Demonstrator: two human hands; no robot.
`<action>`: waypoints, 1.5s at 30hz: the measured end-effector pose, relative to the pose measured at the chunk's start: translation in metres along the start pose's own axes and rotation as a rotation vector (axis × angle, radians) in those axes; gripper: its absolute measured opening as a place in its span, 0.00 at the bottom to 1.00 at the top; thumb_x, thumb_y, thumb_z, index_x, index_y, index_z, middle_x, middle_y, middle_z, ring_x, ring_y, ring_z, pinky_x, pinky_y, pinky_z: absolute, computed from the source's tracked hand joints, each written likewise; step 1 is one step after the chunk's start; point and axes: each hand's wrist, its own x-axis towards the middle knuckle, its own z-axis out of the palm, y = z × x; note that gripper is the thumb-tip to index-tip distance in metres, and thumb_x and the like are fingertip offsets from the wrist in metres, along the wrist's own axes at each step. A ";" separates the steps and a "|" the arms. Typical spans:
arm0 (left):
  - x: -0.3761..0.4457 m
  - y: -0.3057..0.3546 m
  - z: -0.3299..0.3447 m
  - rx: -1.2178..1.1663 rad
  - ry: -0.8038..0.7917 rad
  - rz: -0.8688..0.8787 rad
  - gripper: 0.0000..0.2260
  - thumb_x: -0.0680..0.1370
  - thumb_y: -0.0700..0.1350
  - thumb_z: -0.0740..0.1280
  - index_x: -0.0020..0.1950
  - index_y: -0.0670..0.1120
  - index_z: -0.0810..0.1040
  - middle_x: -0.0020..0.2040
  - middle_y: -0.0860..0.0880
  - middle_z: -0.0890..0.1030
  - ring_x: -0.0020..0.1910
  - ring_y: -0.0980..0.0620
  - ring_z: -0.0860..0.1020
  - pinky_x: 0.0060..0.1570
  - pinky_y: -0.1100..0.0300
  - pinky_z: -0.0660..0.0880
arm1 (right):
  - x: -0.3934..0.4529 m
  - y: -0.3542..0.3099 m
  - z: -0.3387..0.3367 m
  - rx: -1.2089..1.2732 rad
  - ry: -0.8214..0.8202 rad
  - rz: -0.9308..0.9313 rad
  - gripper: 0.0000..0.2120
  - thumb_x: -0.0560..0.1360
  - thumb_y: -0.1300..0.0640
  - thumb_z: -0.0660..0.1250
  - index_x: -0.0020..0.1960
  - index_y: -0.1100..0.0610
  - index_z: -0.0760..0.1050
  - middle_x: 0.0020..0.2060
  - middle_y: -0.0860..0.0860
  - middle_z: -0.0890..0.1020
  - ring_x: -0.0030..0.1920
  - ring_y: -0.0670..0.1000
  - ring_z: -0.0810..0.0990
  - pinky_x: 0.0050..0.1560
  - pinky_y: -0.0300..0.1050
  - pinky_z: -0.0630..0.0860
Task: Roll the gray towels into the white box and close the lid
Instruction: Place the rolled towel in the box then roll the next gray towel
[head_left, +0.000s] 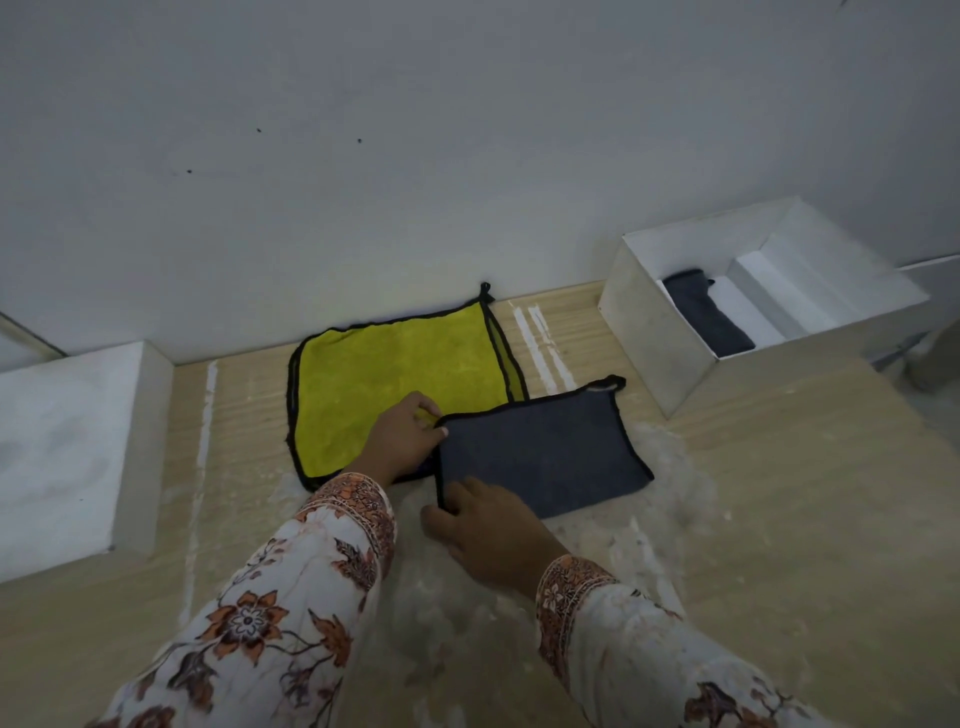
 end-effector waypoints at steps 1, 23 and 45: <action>0.000 0.002 0.000 -0.044 -0.003 -0.005 0.07 0.75 0.42 0.70 0.50 0.45 0.74 0.31 0.48 0.72 0.29 0.50 0.70 0.32 0.58 0.68 | -0.003 0.002 0.000 0.049 0.012 0.049 0.12 0.75 0.54 0.61 0.56 0.56 0.72 0.44 0.56 0.74 0.41 0.58 0.73 0.33 0.47 0.66; 0.010 0.067 0.058 -0.065 -0.078 0.133 0.15 0.75 0.31 0.65 0.61 0.41 0.78 0.57 0.43 0.80 0.52 0.48 0.78 0.51 0.61 0.73 | -0.062 0.058 -0.016 0.303 0.139 0.704 0.06 0.77 0.49 0.59 0.47 0.50 0.65 0.28 0.45 0.67 0.27 0.48 0.67 0.24 0.41 0.57; 0.013 0.038 0.057 0.110 0.087 -0.067 0.12 0.74 0.49 0.71 0.49 0.41 0.76 0.47 0.42 0.81 0.48 0.43 0.78 0.48 0.52 0.75 | -0.051 0.032 -0.008 0.092 0.081 0.518 0.20 0.71 0.37 0.63 0.49 0.54 0.71 0.43 0.52 0.76 0.44 0.54 0.74 0.41 0.48 0.72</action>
